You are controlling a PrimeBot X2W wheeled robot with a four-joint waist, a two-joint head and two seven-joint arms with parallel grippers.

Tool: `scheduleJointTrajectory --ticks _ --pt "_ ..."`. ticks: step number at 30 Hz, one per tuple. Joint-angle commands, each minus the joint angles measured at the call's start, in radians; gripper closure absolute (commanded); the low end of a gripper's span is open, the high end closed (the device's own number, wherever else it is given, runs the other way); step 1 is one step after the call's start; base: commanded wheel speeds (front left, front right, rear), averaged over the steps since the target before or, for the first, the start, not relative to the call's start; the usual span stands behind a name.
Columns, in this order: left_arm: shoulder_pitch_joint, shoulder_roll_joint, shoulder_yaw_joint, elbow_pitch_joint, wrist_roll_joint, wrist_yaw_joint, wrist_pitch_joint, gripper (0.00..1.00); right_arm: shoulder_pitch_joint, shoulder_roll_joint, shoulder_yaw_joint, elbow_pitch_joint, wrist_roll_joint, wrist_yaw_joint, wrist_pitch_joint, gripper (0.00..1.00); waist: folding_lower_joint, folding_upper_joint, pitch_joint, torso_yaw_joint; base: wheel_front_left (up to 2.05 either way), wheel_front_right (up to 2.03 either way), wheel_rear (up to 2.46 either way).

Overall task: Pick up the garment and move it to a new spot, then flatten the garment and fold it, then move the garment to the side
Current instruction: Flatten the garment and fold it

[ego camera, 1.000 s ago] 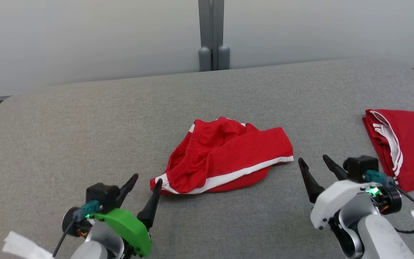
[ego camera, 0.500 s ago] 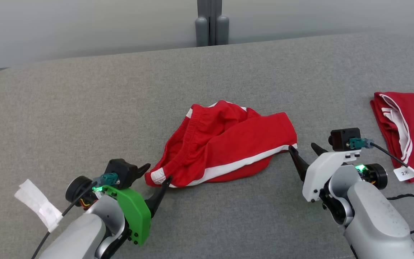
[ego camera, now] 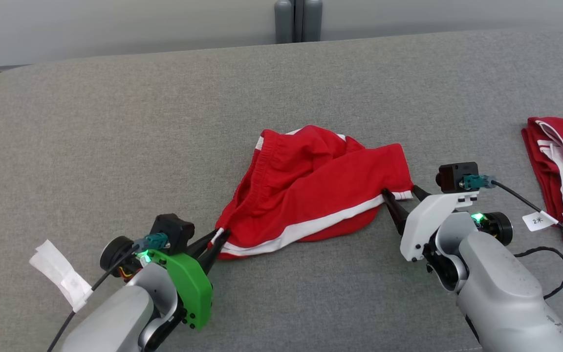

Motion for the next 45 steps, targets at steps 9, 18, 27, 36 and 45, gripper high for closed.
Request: scheduleJointTrajectory --ticks 9,18,27,36,45 --pt "-0.047 -0.015 -0.035 0.031 -0.035 -0.002 -0.049 1.00 -0.059 -0.004 0.079 0.093 0.025 -0.001 -0.049 0.66 0.0000 0.0000 0.014 0.013 0.00 0.00 0.00" --pt "-0.066 -0.014 -0.037 0.048 -0.042 0.001 -0.104 1.00 -0.082 -0.011 0.112 0.134 0.006 -0.001 -0.132 1.00 0.0000 0.0000 0.002 0.004 0.00 0.00 0.00" --pt "-0.007 -0.053 0.095 -0.072 -0.188 0.004 -0.237 1.00 -0.015 -0.056 0.060 -0.026 0.062 -0.001 -0.227 1.00 0.0000 0.0000 -0.055 -0.001 0.00 0.00 0.00" --pt "0.014 -0.051 0.184 -0.284 -0.373 0.000 -0.210 1.00 0.134 -0.118 -0.099 -0.416 0.074 -0.001 -0.079 1.00 0.0000 0.0000 -0.012 -0.030 0.00 0.00 0.00" --pt "-0.327 -0.111 0.288 -0.158 -0.415 0.053 -0.136 1.00 -0.146 -0.076 -0.138 -0.546 0.096 -0.001 0.114 1.00 0.0000 0.0000 0.188 -0.092 0.00 0.00 0.00"
